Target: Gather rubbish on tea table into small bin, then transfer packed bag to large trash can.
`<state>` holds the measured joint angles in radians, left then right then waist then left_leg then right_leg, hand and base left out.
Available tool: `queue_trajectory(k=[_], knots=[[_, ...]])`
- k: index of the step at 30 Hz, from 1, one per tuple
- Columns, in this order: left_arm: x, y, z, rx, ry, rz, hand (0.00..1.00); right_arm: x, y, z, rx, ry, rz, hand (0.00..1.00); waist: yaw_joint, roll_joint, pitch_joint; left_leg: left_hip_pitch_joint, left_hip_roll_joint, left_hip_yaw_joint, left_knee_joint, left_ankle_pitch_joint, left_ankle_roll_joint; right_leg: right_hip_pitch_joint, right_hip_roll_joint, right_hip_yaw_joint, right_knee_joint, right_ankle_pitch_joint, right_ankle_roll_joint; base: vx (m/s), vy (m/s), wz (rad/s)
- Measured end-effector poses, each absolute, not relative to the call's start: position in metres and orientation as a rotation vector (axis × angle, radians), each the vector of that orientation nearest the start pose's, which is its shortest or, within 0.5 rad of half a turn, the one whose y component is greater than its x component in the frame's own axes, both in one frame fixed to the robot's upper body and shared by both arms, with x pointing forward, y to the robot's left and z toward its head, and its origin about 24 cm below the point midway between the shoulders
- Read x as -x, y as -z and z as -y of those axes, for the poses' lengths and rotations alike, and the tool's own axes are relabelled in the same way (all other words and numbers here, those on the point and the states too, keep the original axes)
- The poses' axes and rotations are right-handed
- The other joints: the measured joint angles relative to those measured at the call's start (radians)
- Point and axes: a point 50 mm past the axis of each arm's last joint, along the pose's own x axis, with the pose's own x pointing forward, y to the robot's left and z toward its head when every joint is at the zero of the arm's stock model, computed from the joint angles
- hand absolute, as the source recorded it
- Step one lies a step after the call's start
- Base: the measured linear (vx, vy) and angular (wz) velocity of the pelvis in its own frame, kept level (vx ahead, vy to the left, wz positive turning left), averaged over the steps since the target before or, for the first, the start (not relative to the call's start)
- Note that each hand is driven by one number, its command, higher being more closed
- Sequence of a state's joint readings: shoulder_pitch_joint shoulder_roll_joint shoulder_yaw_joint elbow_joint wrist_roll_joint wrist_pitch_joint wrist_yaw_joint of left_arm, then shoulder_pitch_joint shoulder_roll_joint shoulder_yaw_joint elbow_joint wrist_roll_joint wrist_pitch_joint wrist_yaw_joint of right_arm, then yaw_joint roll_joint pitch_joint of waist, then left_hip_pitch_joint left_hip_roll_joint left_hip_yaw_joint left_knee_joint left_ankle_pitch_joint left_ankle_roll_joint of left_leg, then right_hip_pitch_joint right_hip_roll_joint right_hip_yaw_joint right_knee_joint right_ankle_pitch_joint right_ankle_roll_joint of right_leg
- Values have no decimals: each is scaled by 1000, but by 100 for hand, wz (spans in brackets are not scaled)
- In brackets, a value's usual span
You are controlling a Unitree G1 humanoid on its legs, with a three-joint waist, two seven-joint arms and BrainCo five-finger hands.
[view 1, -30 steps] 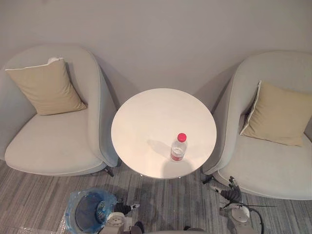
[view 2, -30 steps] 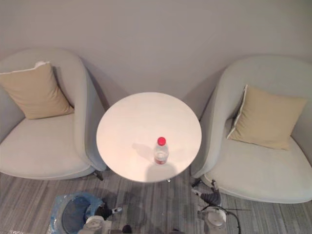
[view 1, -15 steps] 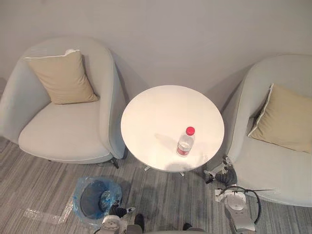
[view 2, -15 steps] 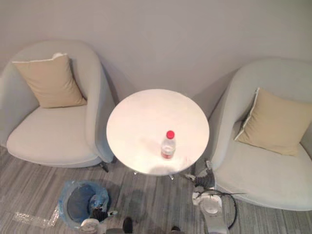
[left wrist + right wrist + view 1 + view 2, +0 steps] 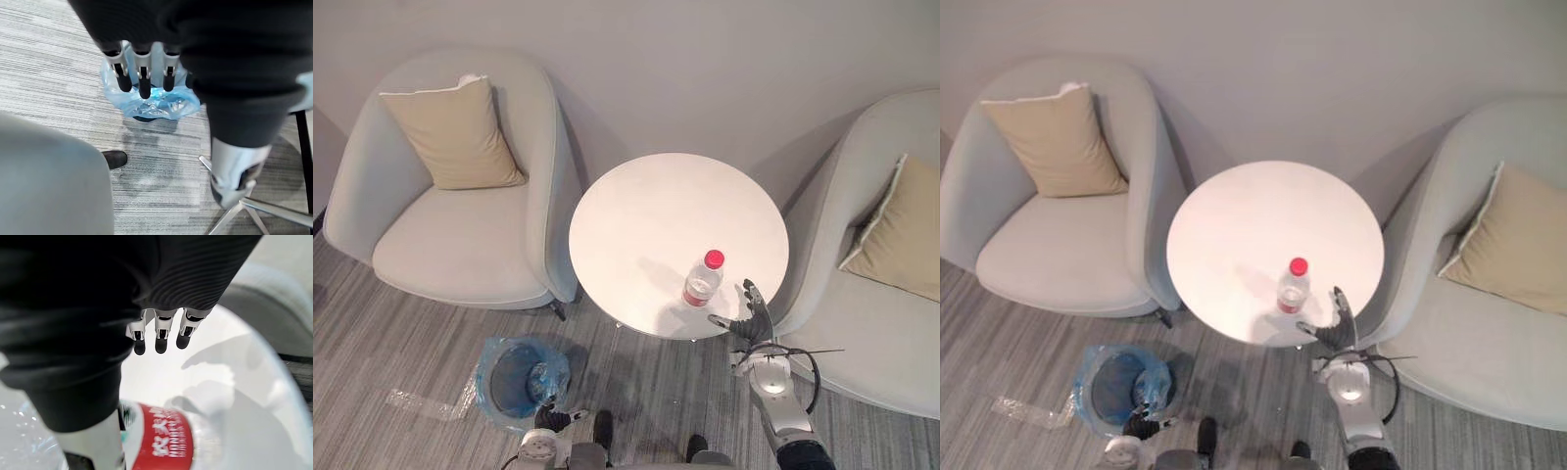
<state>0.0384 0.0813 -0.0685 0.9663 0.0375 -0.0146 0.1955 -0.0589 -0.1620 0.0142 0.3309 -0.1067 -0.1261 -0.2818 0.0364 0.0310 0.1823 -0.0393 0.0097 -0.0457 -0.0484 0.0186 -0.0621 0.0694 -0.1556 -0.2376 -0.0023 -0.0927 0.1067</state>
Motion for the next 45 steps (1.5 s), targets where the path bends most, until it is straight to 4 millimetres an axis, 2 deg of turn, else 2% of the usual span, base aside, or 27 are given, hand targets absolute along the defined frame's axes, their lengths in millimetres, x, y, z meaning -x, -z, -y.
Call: queue_trajectory(k=[4, 5, 6, 14, 22, 28, 33, 39, 45], knots=[[-137, 146, -180, -229, -143, -956, 0, -268, -8, 193, 248, 257, -79, 0, 5, 4, 23, -32, -4, -26, 13, 0, 0, -8, 0, -20, 0, 0, -1, 23, -11, 17], [-140, 145, -180, -222, -147, -945, 0, -272, -8, 192, 237, 258, -82, 0, 16, 4, 34, -33, -4, -27, 17, 0, 1, -6, 0, -20, 1, 0, -1, 0, -10, 16], [-142, 144, -180, -212, -151, -936, 0, -276, -10, 191, 216, 261, -80, 100, 24, 7, 43, -36, -5, -31, 18, 0, 1, -6, 0, -23, 1, 0, -1, -7, -9, 14], [-146, 142, -177, -202, -164, -911, 0, -290, -16, 181, 184, 231, -70, 100, 30, 20, 63, -63, -8, -52, 37, 0, 1, -19, 0, -30, 15, -7, -12, -22, -4, 8], [-149, 140, -176, -200, -162, -900, 0, -289, -15, 180, 169, 215, -77, 100, 34, 25, 75, -62, -7, -61, 50, -1, 0, -17, 0, -28, 32, -14, -12, -40, -2, 2], [-148, 141, -176, -224, -149, -909, 0, -263, -27, 184, 147, 216, 2, 100, 24, 25, 74, -38, -5, -47, 50, -1, 0, -6, 0, -11, 32, -14, -11, -43, 0, -8], [-145, 143, -176, -240, -141, -934, 0, -240, -27, 194, 162, 244, 9, 100, 12, 24, 63, -21, -1, -38, 49, -1, 0, 1, 1, 7, 32, -14, -9, -48, -2, -10], [-137, 148, -174, -280, -104, -975, 0, -216, -21, 195, 243, 234, -15, 100, -1, 13, 8, 12, 4, 6, 32, -1, 0, 2, 0, 54, 32, -9, -3, -29, 11, -21], [-133, 150, -173, -307, -79, -995, 0, -197, -11, 190, 287, 239, -63, 100, -14, -2, -16, 43, 9, 18, 32, -1, -1, 24, 2, 71, 31, -3, 0, -43, 1, -9]])
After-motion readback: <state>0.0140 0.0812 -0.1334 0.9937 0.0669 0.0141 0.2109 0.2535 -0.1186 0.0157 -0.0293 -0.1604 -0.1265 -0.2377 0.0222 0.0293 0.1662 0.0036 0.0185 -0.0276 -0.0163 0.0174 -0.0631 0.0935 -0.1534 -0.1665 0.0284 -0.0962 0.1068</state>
